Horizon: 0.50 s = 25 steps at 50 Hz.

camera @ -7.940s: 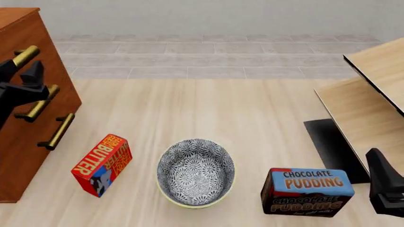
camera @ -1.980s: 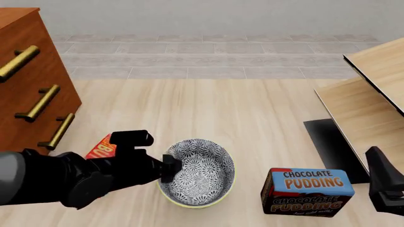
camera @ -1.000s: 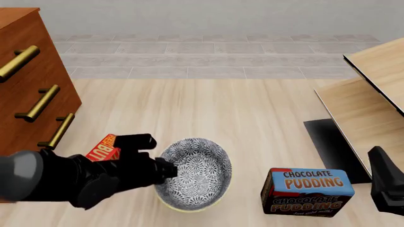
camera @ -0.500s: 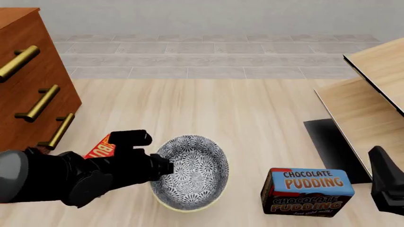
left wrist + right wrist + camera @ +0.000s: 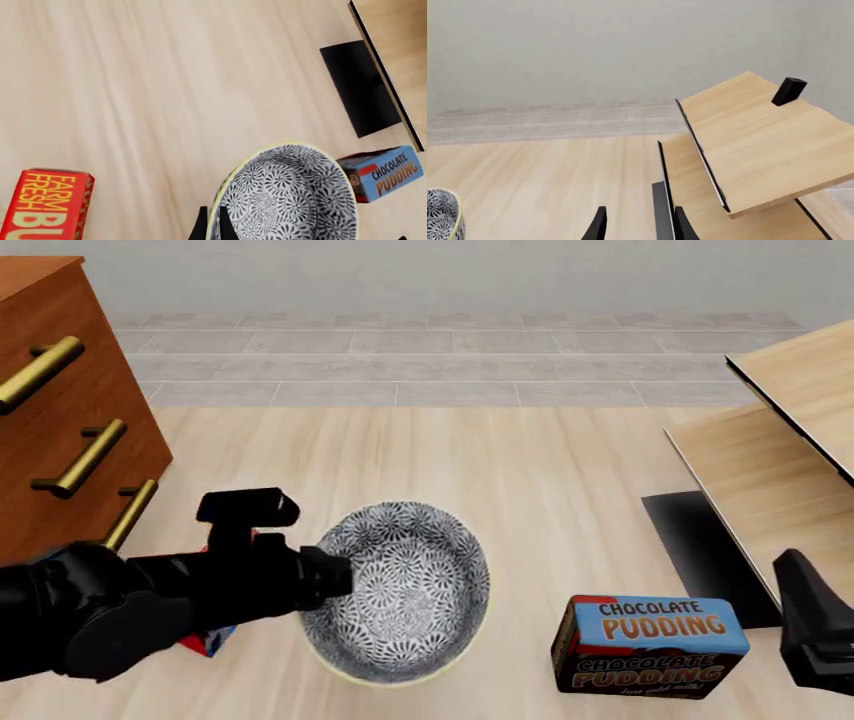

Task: Close the top drawer of the cabinet and put the bowl on top of it.

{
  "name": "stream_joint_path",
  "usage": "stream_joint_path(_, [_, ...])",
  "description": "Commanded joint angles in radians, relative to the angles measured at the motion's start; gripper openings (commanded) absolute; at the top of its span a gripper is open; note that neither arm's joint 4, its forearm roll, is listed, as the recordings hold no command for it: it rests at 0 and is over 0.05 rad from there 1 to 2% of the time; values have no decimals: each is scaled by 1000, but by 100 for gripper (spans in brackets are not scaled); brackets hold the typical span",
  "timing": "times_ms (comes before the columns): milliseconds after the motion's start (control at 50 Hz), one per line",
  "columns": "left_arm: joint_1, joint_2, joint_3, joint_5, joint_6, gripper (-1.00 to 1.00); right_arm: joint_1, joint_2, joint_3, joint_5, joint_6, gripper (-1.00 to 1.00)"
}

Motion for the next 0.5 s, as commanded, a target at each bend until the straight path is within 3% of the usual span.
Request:
stream_joint_path(20, [-2, -162, -51, 141, 37, -100, 7, 13, 1, -9, -6, 100])
stream_joint_path(160, [48, -254, -114, 262, 117, -100, 7, 16, 1, -10, -6, 100])
stream_joint_path(240, [67, -257, -135, 311, 90, -100, 6, 16, 1, -11, -6, 100])
stream_joint_path(380, [157, -274, -217, 456, 152, -100, 7, 13, 1, -7, -4, 100])
stream_joint_path(440, [184, -279, -239, 489, 142, -100, 7, 11, 0, -5, -4, 100])
stream_joint_path(460, [213, -280, -261, 517, 185, -100, 7, 12, 0, -6, -4, 100])
stream_joint_path(500, [239, -291, -267, 531, 192, -100, 7, 13, 0, -7, -4, 100])
